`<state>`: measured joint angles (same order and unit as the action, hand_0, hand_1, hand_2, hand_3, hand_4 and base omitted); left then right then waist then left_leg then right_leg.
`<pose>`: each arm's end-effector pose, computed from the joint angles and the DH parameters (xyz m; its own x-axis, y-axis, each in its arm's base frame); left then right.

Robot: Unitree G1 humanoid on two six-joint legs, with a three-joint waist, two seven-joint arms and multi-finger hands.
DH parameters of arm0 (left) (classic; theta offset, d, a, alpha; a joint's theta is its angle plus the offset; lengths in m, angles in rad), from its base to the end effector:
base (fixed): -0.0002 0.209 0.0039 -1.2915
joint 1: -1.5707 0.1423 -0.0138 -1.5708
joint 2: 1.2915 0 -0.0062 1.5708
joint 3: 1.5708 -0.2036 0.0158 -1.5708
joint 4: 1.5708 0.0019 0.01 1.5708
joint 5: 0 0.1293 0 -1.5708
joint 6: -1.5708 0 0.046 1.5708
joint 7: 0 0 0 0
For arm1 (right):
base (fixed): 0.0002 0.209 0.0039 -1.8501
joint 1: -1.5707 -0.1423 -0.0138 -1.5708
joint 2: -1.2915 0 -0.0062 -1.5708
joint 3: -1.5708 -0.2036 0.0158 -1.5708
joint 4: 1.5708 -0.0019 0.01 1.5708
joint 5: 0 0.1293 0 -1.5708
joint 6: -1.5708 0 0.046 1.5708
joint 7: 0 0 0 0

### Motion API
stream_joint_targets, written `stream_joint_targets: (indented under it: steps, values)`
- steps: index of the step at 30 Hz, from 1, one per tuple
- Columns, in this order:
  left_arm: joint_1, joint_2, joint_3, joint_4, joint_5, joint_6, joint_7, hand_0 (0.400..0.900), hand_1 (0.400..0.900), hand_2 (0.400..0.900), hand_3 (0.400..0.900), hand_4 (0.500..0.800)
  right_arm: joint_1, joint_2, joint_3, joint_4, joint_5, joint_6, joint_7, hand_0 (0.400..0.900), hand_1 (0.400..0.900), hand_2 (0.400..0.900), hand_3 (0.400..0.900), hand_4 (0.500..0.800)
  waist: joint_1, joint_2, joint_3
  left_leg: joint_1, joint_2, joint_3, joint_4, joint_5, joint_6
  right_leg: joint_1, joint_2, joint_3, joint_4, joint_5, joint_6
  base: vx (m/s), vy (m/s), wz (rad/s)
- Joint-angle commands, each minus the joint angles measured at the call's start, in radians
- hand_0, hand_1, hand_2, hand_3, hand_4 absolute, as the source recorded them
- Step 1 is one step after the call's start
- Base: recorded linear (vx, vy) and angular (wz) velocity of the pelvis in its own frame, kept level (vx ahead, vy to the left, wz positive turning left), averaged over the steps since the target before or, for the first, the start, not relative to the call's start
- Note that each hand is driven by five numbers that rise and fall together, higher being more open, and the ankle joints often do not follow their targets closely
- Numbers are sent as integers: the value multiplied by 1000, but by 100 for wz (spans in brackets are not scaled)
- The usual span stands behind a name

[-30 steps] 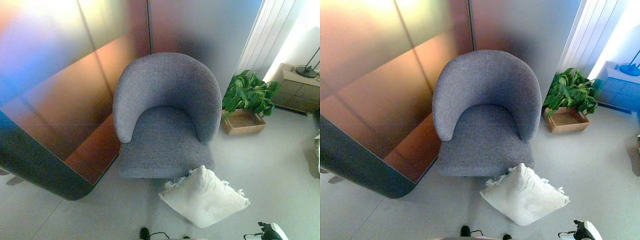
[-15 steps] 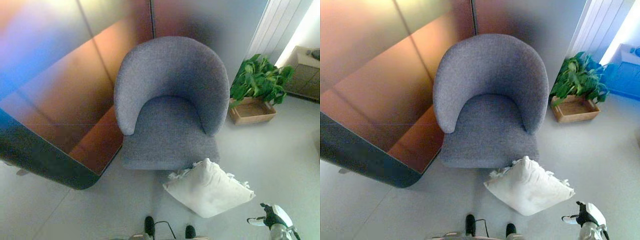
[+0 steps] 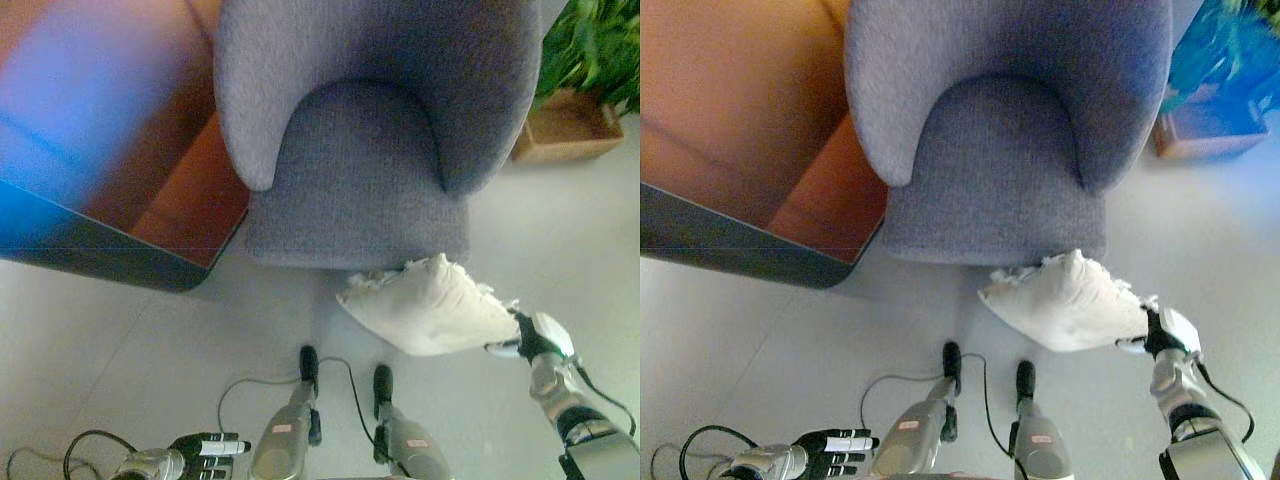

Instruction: Pick up the pillow and put it on the sofa.

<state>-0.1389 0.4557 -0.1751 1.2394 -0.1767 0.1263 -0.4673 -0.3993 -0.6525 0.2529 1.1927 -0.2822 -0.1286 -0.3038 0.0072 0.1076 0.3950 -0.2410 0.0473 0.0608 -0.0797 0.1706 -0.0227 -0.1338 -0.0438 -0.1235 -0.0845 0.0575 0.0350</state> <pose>0.1135 0.2993 -0.0912 0.2997 -0.0861 -0.9502 0.1417 0.9889 -0.0449 0.2124 -0.3380 -0.0100 0.8124 -0.4993 -0.3013 -0.0519 0.4526 -0.8902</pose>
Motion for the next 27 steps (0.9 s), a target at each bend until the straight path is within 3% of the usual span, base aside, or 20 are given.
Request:
stream_joint_targets:
  steps: [1, 11, 17, 27]
  values:
    - [4, 81, -51, 51, -31, 13, -17, 900, 900, 900, 900, 800, -77, -144, 33, -49, 48, -5, -46, 900, 900, 900, 900, 800, 9, -42, 20, 6, -22, -6, -8, -84, -25, -117, -51, -12, 18, 60, 62, -140, -8, -4]
    - [-46, 93, -65, 7, -127, 5, -11, 900, 900, 900, 900, 800, -207, -274, 58, -107, 82, 30, -23, 900, 900, 900, 900, 800, 23, -3, 102, -132, -40, -20, -8, -27, -25, -306, -70, -35, 164, 34, 60, -96, 12, 6]
    - [-30, 64, -86, -20, -148, -8, -5, 900, 900, 900, 900, 800, -293, -337, 76, -131, 83, 34, -9, 900, 900, 900, 900, 800, 27, 32, 121, -189, -44, -16, 3, -12, -30, -375, -79, -34, 196, 30, 62, -39, 50, 4]
    - [-16, 26, -112, -59, -181, -27, 38, 900, 900, 900, 900, 800, -417, -365, 112, -208, 117, 44, 23, 900, 900, 900, 900, 800, 26, 70, 125, -245, -53, -13, 6, 0, -33, -441, -83, -14, 212, 32, 66, -27, 69, -1]
